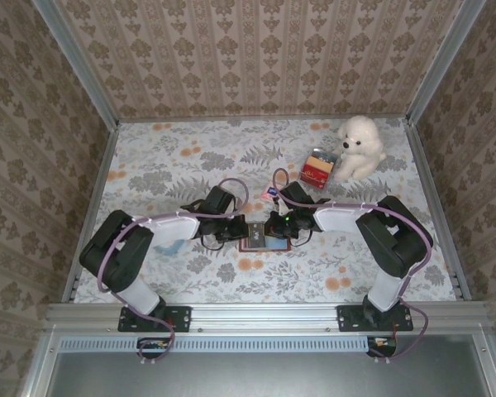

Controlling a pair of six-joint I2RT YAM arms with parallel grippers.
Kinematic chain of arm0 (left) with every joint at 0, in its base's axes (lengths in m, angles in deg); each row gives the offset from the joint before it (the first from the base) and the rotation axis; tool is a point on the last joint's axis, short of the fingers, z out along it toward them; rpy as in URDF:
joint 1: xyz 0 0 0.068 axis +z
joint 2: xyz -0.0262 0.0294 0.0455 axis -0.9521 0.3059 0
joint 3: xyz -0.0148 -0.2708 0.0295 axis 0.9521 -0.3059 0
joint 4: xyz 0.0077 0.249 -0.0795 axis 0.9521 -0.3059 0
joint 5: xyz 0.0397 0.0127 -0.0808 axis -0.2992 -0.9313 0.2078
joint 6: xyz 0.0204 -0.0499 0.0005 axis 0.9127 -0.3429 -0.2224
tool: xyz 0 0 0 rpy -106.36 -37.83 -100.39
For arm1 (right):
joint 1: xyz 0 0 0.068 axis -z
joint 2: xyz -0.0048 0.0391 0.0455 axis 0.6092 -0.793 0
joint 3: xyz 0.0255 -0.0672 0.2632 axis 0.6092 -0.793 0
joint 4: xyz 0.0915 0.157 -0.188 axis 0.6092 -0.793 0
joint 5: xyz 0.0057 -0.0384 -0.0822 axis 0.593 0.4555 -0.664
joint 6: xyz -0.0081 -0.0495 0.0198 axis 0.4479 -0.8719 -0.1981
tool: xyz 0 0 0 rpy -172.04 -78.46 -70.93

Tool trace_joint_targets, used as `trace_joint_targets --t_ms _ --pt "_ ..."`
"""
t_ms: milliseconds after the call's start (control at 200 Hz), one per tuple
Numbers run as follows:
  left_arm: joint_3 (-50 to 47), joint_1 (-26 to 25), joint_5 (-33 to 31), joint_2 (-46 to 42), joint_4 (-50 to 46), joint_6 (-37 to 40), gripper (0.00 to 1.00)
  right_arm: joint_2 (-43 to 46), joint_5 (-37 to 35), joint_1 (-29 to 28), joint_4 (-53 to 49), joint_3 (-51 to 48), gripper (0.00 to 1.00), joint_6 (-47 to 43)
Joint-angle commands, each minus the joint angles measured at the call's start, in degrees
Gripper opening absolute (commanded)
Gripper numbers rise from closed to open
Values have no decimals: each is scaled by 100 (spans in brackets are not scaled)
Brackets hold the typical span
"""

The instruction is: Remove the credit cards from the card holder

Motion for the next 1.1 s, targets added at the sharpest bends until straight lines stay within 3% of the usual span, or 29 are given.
trace_joint_targets --t_ms 0,475,580,705,810,1095 --pt "62 -18 -206 117 -354 247 2 14 -169 7 -344 93 1 -109" --pt "-110 7 -378 105 -535 308 1 370 -730 130 -775 -96 0 -171" --pt "-97 5 -368 118 -535 308 1 376 -470 134 -610 -122 3 -182" --pt "-85 -1 -360 130 -526 306 1 344 184 132 -127 -197 17 -128" --pt "-91 1 -360 139 -509 284 1 194 333 98 -215 -82 24 -172" --pt "-125 6 -326 126 -474 251 1 -87 608 69 19 -75 20 -45"
